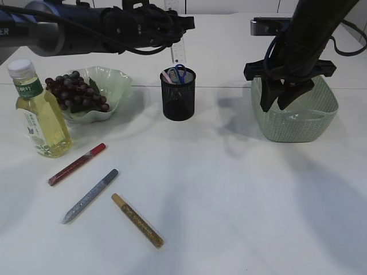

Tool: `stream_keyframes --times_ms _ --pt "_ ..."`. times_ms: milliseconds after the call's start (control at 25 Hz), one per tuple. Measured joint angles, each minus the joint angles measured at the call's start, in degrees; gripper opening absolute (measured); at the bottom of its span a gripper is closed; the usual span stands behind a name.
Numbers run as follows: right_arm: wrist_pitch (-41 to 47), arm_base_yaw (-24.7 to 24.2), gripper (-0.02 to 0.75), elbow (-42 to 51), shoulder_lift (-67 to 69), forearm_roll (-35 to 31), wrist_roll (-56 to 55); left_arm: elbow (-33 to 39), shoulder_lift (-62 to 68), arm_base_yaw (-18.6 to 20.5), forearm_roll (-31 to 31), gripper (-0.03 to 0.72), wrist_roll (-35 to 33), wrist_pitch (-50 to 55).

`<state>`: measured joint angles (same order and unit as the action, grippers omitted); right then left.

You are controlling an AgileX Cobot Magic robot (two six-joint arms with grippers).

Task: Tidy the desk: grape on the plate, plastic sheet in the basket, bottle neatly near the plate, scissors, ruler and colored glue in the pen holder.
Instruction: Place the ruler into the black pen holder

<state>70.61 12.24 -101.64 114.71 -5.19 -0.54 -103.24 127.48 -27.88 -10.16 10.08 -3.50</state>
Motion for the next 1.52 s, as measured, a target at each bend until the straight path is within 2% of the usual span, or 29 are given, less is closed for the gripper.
stream_keyframes --times_ms 600,1520 --pt "0.0 -0.04 0.292 0.0 0.0 0.93 0.04 0.0 4.05 0.0 4.33 0.269 0.0 -8.21" --pt "0.0 -0.13 0.292 0.0 0.0 1.53 0.04 0.0 7.36 0.0 6.73 0.269 0.0 -9.37"
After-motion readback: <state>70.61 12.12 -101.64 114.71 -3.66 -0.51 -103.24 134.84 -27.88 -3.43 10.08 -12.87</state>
